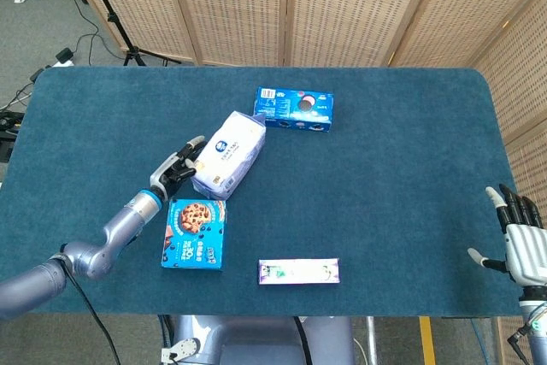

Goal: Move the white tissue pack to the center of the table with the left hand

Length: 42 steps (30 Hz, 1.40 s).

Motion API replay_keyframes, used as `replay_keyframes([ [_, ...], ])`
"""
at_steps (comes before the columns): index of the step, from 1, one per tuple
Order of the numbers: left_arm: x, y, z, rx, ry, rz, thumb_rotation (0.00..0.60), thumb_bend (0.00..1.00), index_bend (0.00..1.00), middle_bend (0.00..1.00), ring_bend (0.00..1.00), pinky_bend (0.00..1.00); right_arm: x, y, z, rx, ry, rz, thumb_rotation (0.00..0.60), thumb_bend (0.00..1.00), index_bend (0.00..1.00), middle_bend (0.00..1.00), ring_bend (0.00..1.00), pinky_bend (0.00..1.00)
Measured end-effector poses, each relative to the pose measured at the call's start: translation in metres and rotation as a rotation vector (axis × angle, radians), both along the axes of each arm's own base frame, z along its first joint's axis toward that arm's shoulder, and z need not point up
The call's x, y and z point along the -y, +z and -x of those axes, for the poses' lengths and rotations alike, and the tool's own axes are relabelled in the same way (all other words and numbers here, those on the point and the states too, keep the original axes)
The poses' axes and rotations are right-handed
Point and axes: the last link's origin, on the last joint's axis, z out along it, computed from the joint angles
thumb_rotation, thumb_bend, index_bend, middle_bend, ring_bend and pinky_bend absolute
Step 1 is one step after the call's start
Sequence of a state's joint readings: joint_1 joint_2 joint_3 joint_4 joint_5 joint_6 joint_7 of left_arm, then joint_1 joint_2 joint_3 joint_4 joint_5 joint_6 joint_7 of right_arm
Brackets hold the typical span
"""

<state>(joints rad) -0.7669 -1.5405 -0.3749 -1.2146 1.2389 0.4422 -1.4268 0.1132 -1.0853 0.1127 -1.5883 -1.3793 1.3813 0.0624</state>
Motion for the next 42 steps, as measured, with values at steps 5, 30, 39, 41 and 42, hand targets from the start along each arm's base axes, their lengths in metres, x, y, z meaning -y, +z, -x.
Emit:
replay_keyframes([
  [5, 0.002, -0.008, -0.019, -0.009, -0.045, 0.021, 0.600, 1.00, 0.00, 0.00, 0.00, 0.00, 0.001, 0.001, 0.001, 0.003, -0.003, 0.000, 0.600, 0.00, 0.00, 0.00, 0.00, 0.00],
  [30, 0.013, -0.043, -0.077, -0.075, -0.196, 0.135, 0.600, 1.00, 0.00, 0.00, 0.00, 0.00, 0.001, 0.003, 0.001, 0.015, -0.005, 0.004, 0.600, 0.00, 0.00, 0.00, 0.00, 0.00],
  [39, 0.023, -0.052, -0.094, -0.071, -0.232, 0.156, 0.600, 1.00, 0.00, 0.00, 0.00, 0.00, 0.000, 0.006, 0.001, 0.027, -0.007, 0.011, 0.600, 0.00, 0.00, 0.00, 0.00, 0.00],
  [41, 0.024, -0.053, -0.097, -0.065, -0.233, 0.160, 0.600, 1.00, 0.00, 0.00, 0.00, 0.00, 0.000, 0.006, 0.001, 0.027, -0.004, 0.009, 0.600, 0.00, 0.00, 0.00, 0.00, 0.00],
  [42, 0.024, -0.053, -0.098, -0.064, -0.236, 0.160, 0.600, 1.00, 0.00, 0.00, 0.00, 0.00, 0.000, 0.006, 0.001, 0.027, -0.003, 0.009, 0.600, 0.00, 0.00, 0.00, 0.00, 0.00],
])
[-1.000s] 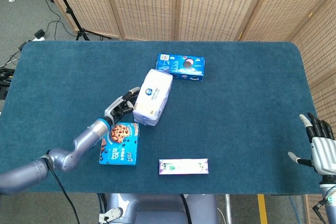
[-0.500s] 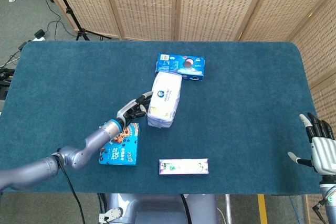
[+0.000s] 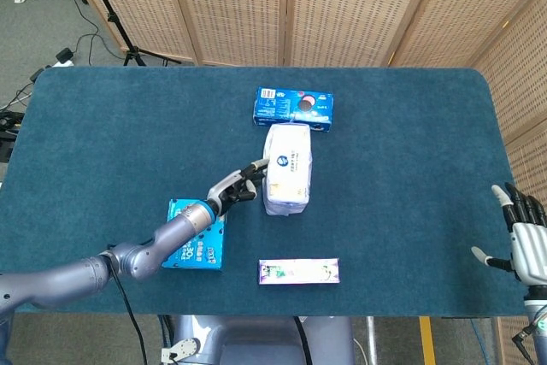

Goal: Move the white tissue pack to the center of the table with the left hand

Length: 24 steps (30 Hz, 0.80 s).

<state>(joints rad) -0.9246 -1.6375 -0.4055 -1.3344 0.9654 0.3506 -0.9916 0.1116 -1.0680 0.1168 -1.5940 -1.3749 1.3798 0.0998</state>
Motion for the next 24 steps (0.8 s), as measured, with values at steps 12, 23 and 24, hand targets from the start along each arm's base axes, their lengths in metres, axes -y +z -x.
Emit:
replay_keyframes([
  [12, 0.011, 0.033, 0.007, 0.029, -0.008, -0.063, 0.600, 1.00, 0.00, 0.00, 0.00, 0.00, -0.002, 0.003, -0.001, 0.008, 0.007, 0.009, 0.600, 0.00, 0.00, 0.00, 0.00, 0.00],
  [23, 0.012, 0.120, 0.053, -0.009, 0.011, -0.336, 0.600, 0.65, 0.00, 0.00, 0.00, 0.00, -0.005, 0.003, -0.005, 0.013, 0.022, 0.008, 0.600, 0.00, 0.00, 0.00, 0.00, 0.00],
  [24, 0.012, 0.129, 0.058, -0.019, 0.011, -0.364, 0.600, 0.51, 0.00, 0.00, 0.00, 0.00, -0.005, 0.004, -0.005, 0.015, 0.023, 0.010, 0.600, 0.00, 0.00, 0.00, 0.00, 0.00],
])
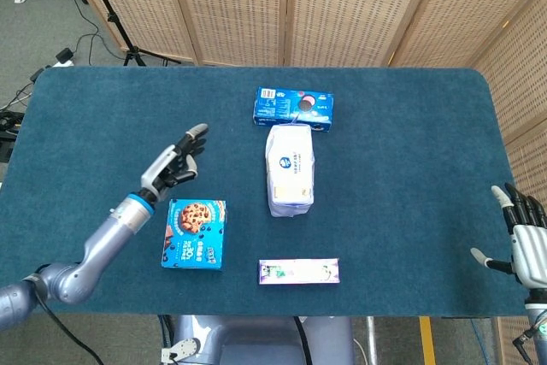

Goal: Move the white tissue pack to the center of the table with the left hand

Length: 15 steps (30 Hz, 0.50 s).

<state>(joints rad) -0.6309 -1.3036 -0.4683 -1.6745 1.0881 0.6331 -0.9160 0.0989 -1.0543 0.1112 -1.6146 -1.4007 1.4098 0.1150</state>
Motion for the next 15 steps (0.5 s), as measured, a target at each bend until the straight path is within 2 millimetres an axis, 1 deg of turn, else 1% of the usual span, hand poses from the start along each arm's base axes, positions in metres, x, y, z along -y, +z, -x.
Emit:
replay_keyframes([
  [1, 0.000, 0.009, 0.005, -0.012, 0.002, -0.028, 0.600, 0.38, 0.00, 0.00, 0.00, 0.00, 0.000, 0.000, 0.000, 0.001, 0.001, 0.001, 0.600, 0.00, 0.00, 0.00, 0.00, 0.00],
  [3, 0.002, 0.029, 0.018, -0.055, 0.003, -0.091, 0.600, 0.22, 0.00, 0.00, 0.00, 0.00, -0.001, 0.001, -0.001, 0.004, 0.004, 0.003, 0.600, 0.00, 0.00, 0.00, 0.00, 0.00],
  [4, 0.004, 0.038, 0.024, -0.083, 0.000, -0.118, 0.600, 0.17, 0.00, 0.00, 0.00, 0.00, -0.001, 0.001, -0.001, 0.004, 0.006, 0.003, 0.600, 0.00, 0.00, 0.00, 0.00, 0.00],
  [5, 0.006, 0.049, 0.033, -0.132, -0.007, -0.154, 0.600, 0.16, 0.00, 0.00, 0.00, 0.00, -0.001, 0.001, -0.001, 0.004, 0.007, 0.002, 0.600, 0.00, 0.00, 0.00, 0.00, 0.00],
  [8, 0.016, 0.071, 0.055, -0.266, -0.024, -0.236, 0.600, 0.15, 0.00, 0.00, 0.00, 0.00, -0.002, 0.001, -0.002, 0.004, 0.012, 0.000, 0.600, 0.00, 0.00, 0.00, 0.00, 0.00],
  [12, 0.033, 0.088, 0.082, -0.389, -0.020, -0.338, 0.600, 0.14, 0.00, 0.00, 0.00, 0.00, -0.002, -0.001, -0.004, 0.004, 0.019, -0.008, 0.600, 0.00, 0.00, 0.00, 0.00, 0.00],
  [15, 0.051, 0.099, 0.104, -0.494, -0.021, -0.406, 0.600, 0.14, 0.00, 0.00, 0.00, 0.00, -0.003, -0.001, -0.005, 0.004, 0.023, -0.009, 0.600, 0.00, 0.00, 0.00, 0.00, 0.00],
])
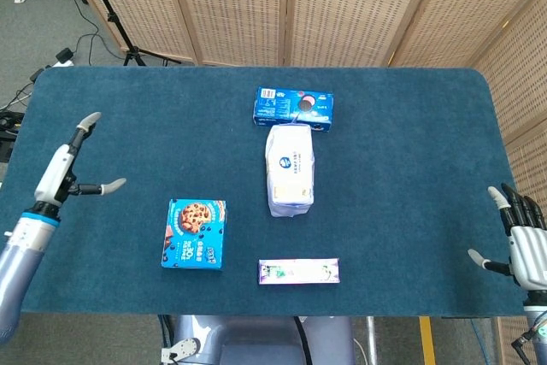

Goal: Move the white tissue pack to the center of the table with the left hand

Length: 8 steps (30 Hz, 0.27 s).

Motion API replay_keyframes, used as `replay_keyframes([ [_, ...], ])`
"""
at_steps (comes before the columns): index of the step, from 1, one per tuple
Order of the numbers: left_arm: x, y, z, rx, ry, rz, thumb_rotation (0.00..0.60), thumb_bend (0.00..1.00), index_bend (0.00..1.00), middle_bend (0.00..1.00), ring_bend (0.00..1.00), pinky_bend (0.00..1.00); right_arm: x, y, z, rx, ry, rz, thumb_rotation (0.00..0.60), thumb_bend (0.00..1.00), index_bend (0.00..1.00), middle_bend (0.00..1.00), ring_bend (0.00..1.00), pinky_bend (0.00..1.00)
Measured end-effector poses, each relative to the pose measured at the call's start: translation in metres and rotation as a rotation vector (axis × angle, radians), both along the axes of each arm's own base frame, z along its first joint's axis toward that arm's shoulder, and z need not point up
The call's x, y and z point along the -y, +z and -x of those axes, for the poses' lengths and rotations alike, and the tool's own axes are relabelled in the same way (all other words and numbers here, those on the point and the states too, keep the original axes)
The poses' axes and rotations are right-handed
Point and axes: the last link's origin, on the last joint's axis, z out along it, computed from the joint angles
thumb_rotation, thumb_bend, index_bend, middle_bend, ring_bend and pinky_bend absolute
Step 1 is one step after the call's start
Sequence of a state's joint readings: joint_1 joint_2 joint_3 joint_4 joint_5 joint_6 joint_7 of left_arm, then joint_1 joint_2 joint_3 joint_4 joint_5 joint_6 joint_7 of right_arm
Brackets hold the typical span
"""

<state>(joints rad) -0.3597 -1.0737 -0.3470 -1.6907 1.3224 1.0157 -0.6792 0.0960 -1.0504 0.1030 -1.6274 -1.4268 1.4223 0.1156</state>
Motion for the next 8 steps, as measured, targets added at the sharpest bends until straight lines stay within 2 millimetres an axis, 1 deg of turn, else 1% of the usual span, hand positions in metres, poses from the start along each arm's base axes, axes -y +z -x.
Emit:
replay_keyframes([
  [4, 0.031, 0.007, 0.032, -0.179, 0.030, -0.058, 0.600, 0.14, 0.00, 0.00, 0.00, 0.00, -0.001, 0.001, -0.001, 0.002, 0.008, 0.002, 0.600, 0.00, 0.00, 0.00, 0.00, 0.00],
  [5, 0.041, 0.007, 0.041, -0.235, 0.046, -0.065, 0.600, 0.14, 0.00, 0.00, 0.00, 0.00, -0.001, 0.001, -0.002, 0.002, 0.010, 0.004, 0.600, 0.00, 0.00, 0.00, 0.00, 0.00],
  [8, 0.065, 0.008, 0.058, -0.360, 0.087, -0.082, 0.600, 0.14, 0.00, 0.00, 0.00, 0.00, -0.002, 0.003, -0.002, -0.012, 0.012, 0.016, 0.600, 0.00, 0.00, 0.00, 0.00, 0.00],
])
